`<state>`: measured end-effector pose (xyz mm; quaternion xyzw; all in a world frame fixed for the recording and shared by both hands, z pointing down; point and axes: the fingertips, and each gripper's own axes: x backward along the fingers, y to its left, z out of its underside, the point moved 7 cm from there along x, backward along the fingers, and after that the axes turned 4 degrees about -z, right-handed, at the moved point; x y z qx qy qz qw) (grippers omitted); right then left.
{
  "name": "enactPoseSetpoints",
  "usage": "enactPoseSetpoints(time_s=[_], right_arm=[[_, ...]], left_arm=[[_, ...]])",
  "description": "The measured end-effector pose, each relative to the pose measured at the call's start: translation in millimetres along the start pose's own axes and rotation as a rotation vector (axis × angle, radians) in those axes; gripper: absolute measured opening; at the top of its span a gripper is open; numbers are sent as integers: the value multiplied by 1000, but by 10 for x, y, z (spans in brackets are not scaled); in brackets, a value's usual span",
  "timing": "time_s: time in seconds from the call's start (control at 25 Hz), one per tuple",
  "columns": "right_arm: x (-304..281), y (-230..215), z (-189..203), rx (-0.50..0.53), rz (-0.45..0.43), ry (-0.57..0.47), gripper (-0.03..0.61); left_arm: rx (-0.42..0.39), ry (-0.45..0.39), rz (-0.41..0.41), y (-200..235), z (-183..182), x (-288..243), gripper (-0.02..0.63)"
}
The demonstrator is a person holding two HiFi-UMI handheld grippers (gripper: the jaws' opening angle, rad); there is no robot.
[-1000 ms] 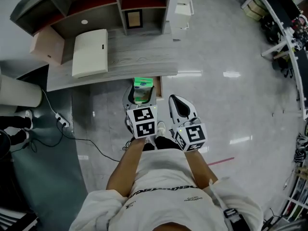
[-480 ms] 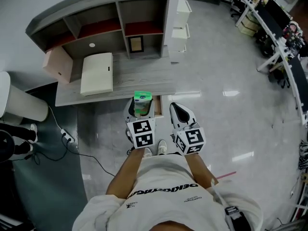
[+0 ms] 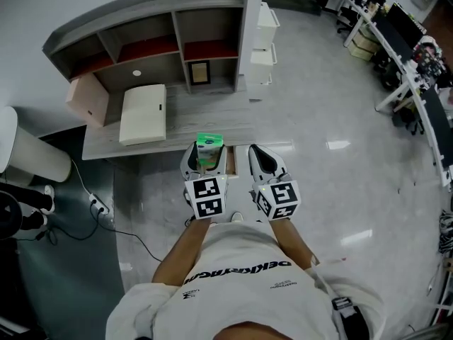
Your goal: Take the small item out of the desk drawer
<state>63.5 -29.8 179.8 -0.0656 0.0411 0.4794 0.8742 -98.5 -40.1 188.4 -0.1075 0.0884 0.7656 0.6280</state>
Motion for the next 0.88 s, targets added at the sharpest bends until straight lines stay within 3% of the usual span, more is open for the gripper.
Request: enactPoseSetpoints(time_s=[0.88], right_arm=[[-214,-165,-81,21,-7,-32,31]], left_arm=[[-1,-48,-9,43,-15,-140,319]])
